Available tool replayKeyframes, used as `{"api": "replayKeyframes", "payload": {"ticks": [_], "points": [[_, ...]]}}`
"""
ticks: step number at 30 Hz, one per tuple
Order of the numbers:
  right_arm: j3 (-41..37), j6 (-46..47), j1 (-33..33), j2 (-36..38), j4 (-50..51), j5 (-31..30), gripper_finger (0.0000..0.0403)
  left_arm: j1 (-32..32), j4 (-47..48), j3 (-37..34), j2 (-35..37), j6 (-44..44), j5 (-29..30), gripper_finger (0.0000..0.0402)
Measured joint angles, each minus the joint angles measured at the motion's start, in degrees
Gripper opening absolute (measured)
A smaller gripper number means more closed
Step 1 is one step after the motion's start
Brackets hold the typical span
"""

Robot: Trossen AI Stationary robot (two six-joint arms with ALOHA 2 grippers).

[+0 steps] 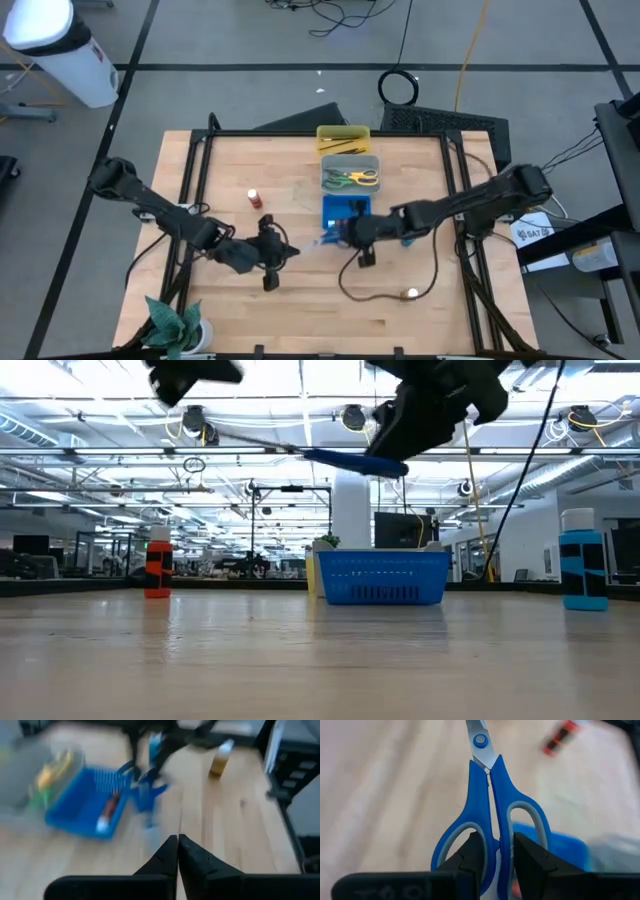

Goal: Pick & Place Paint Supplies
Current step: Put the blue scissors into the gray bin

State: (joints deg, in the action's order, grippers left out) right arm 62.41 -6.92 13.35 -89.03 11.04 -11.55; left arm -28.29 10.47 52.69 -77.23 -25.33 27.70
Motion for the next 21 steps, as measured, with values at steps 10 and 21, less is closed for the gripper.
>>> {"api": "replayKeyframes", "payload": {"ticks": [10,21], "points": [[-0.02,-0.02,-12.37,11.58,17.61,-7.03,0.0073,3.43,-5.85,0.09,-0.66,13.65,2.34,0.0036],[-0.02,2.04,-28.18,9.56,29.01,-10.80,0.0073,6.42,-3.06,0.09,-0.61,12.12,2.26,0.0037]]}}
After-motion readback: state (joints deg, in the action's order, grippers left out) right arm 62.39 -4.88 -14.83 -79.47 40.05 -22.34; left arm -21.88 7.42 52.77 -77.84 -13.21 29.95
